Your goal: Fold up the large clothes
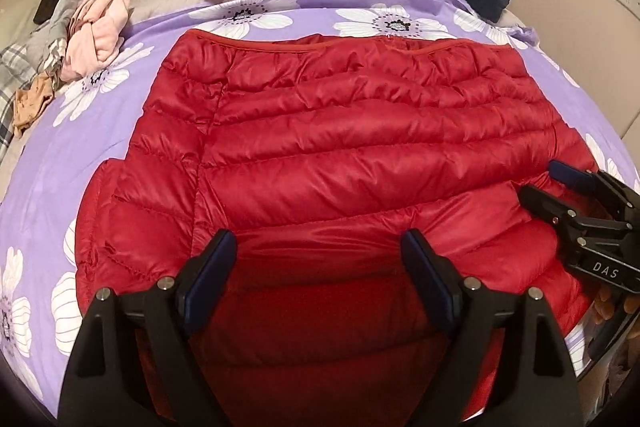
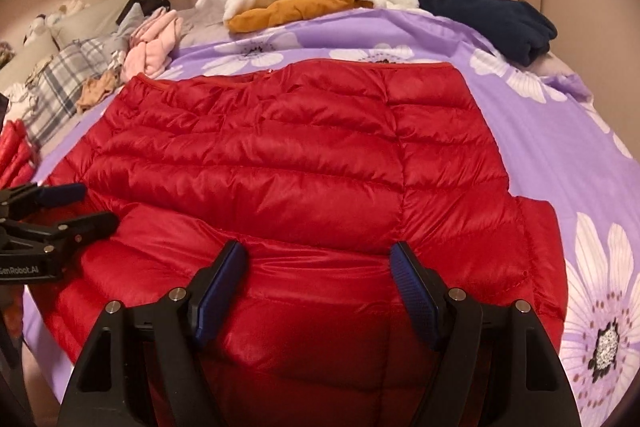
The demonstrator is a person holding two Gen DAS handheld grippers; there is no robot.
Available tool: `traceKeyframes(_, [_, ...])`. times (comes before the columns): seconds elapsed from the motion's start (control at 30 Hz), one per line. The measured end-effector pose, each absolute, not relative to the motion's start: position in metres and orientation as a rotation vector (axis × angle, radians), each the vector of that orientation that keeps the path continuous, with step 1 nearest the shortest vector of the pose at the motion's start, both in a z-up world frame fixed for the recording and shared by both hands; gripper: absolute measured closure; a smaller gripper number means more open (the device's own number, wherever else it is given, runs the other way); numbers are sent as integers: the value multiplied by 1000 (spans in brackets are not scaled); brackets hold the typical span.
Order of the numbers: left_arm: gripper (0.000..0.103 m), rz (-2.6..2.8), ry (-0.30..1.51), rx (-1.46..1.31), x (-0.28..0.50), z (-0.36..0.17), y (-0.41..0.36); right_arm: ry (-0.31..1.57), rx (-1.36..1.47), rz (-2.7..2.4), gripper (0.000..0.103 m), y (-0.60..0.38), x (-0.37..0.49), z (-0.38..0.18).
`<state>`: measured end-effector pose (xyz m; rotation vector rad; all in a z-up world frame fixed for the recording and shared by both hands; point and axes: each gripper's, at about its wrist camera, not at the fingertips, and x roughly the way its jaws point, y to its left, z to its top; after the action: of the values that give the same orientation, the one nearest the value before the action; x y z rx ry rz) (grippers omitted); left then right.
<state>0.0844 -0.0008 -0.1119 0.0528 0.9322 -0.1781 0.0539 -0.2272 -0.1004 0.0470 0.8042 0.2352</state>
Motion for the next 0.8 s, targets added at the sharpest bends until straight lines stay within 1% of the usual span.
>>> traceKeyframes(0.07, [18,-172,934,32,80,-107,0,811,56,237,28,-228,52,-97])
traceKeyframes(0.1, [20,-173,930,18,76,-102,1,814,66,234,28,-229,50,-93])
traceKeyframes(0.13, [20,-178,918,3,70,-97,4,809,79,239,28,-230,46,-88])
traceKeyframes(0.27, [20,-193,875,-26,45,-81,12,739,96,267,28,-237,20,-65])
traceKeyframes(0.43, [21,-190,835,-60,19,-75,21,677,92,260,28,-245,-9,-52])
traceKeyframes(0.6, [20,-154,844,-34,11,-91,26,687,91,229,28,-251,-19,-62])
traceKeyframes(0.8, [18,-156,892,-55,16,-120,26,780,122,221,28,-254,-12,-98])
